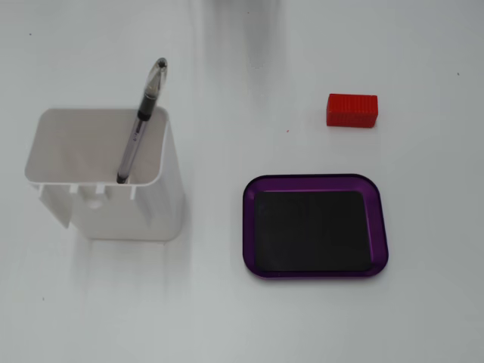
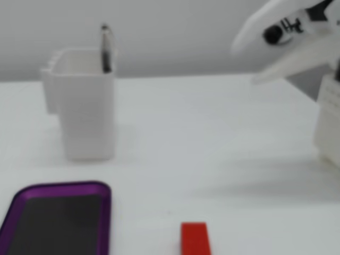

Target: Pick up the pen and put it in the pen holder.

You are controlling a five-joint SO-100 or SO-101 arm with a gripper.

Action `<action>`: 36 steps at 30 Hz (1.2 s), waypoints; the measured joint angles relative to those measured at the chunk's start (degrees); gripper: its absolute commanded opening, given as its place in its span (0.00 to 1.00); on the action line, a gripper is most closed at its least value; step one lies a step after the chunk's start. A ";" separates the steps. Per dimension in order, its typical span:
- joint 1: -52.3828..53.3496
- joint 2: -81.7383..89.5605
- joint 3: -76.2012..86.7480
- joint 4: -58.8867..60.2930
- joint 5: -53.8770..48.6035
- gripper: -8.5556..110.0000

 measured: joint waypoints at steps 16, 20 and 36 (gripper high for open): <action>0.00 1.14 25.84 -4.92 0.00 0.07; 0.00 1.14 28.83 -5.01 0.00 0.07; 0.00 1.14 30.50 -5.27 0.00 0.07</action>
